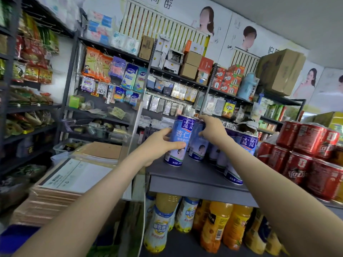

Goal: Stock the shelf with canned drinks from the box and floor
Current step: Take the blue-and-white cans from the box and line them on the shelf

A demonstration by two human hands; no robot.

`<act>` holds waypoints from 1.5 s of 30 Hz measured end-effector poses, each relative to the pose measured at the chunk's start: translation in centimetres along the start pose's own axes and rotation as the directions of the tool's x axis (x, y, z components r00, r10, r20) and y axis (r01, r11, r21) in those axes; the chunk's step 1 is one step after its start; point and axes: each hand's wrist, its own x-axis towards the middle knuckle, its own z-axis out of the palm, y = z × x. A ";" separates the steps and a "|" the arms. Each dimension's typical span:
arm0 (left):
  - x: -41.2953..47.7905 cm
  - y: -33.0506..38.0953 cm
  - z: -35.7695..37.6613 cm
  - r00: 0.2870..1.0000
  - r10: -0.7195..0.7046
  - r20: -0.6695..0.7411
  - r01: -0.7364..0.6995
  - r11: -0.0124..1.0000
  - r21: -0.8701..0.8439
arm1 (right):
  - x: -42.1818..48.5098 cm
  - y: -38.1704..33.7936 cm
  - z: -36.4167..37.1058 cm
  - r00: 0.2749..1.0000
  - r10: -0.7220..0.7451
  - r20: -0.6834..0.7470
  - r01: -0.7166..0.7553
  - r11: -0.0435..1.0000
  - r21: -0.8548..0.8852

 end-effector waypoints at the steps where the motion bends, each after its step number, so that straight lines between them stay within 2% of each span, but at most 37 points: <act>1: 0.0 -0.1 -0.1 1.000 0.004 0.008 -0.004 1.000 -0.007 | 0.0 -0.1 -0.1 1.000 -0.007 0.011 0.008 1.000 -0.024; 5: 0.1 0.0 -0.3 0.999 0.019 0.046 -0.019 1.000 -0.003 | 0.2 0.2 -1.2 0.997 -0.054 0.053 0.058 0.996 -0.073; 9: 0.2 0.0 -0.6 0.997 0.038 0.073 -0.037 0.999 -0.013 | 0.1 0.6 -2.0 0.992 -0.059 0.111 0.065 0.997 -0.044; 12: 0.4 -0.4 -0.7 0.997 0.039 0.072 -0.038 0.999 -0.018 | 0.3 1.0 -2.6 0.983 -0.033 0.180 0.027 0.999 0.034; 15: 0.8 -1.1 -0.7 0.997 0.050 0.061 -0.048 0.998 -0.030 | 0.9 1.0 -2.8 0.984 0.016 0.179 -0.039 0.991 0.127; 19: 0.9 -1.6 -0.5 0.996 0.075 0.044 -0.072 0.996 -0.057 | 1.5 0.6 -2.2 0.991 0.048 0.124 -0.046 0.999 -0.021; 22: 0.9 -1.7 -0.4 0.996 0.078 0.040 -0.076 0.996 -0.050 | 1.8 0.6 -2.1 0.993 0.044 0.111 -0.040 0.998 -0.041; 26: 0.8 -1.2 -0.8 0.996 0.081 0.037 -0.082 0.996 0.031 | 1.4 0.5 -2.8 0.983 0.033 0.182 -0.022 0.998 -0.063; 30: 1.2 -0.2 -0.8 0.998 0.058 0.037 -0.063 0.982 0.178 | 0.4 0.4 -5.6 0.996 -0.013 0.087 0.016 0.999 -0.036; 33: 1.8 1.2 0.1 0.998 0.032 0.055 -0.047 0.956 0.291 | -1.1 1.5 -8.4 0.999 0.004 0.049 -0.006 0.999 0.039; 37: 2.4 2.1 2.7 0.993 -0.043 0.112 0.009 0.960 0.281 | -4.1 4.5 -9.9 0.994 0.043 0.103 -0.049 0.997 0.063; 39: 3.0 2.1 4.0 0.990 -0.089 0.110 0.056 0.959 0.278 | -5.6 5.9 -9.5 0.989 0.070 0.126 -0.086 0.988 0.125; 40: 3.4 2.1 4.7 0.989 -0.110 0.097 0.079 0.957 0.278 | -6.4 6.3 -9.1 0.986 0.089 0.139 -0.116 0.971 0.208; 42: 3.9 2.1 6.1 0.990 -0.119 0.070 0.094 0.953 0.289 | -7.8 7.0 -8.2 0.981 0.118 0.154 -0.172 0.894 0.413; 45: 4.1 2.2 7.8 0.997 -0.079 0.015 0.067 0.923 0.380 | -9.5 7.5 -6.8 0.987 0.122 0.106 -0.162 0.770 0.617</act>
